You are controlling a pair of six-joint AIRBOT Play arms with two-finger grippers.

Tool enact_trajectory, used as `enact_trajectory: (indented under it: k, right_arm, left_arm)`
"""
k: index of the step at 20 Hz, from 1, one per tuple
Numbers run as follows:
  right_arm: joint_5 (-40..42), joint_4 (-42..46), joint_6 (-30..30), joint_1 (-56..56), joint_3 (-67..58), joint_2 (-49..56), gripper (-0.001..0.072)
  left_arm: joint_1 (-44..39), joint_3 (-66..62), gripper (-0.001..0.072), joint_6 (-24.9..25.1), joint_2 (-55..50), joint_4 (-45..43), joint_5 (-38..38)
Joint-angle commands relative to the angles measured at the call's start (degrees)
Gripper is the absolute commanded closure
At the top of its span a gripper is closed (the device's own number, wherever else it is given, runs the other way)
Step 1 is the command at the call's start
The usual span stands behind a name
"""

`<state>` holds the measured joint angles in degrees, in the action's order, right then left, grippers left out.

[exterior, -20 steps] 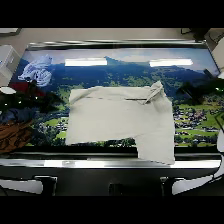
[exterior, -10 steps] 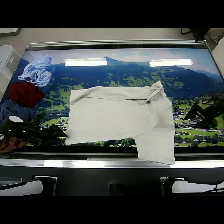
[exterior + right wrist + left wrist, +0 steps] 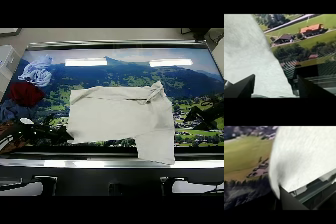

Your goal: Fold the clothes and pants, and hang the long-sleeved shirts on hangers.

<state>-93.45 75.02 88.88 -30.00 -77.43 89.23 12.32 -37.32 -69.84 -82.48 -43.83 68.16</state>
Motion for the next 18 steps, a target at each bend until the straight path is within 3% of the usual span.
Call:
enact_trajectory:
  k: [1, 6, 13, 16, 18]
  right_arm:
    - [4.22, 0.92, -0.26, -0.04, 2.97, 0.33, 0.0145]
    - [8.61, -6.54, -6.86, -0.04, 7.43, 5.77, 0.0161]
    - [9.70, -15.45, -8.83, -0.02, 7.45, 12.11, 0.0229]
    - [6.25, -16.57, -8.39, -0.02, 7.43, 12.09, 0.0648]
    - [3.26, -18.12, -9.75, -0.02, 7.30, 10.29, 0.0667]
  left_arm:
    - [-1.07, 0.11, 0.0685, 1.14, 0.11, 1.20, 1.05]
    - [-0.55, 0.11, 0.0685, 1.09, 2.67, 1.20, 1.49]
    - [-0.57, 0.11, 0.0685, 0.85, 4.81, 1.25, 1.88]
    - [-0.57, -0.79, 0.0686, 0.24, 4.85, 1.29, 2.01]
    - [-0.55, -3.96, 0.0686, 0.24, 5.46, 1.27, 3.08]
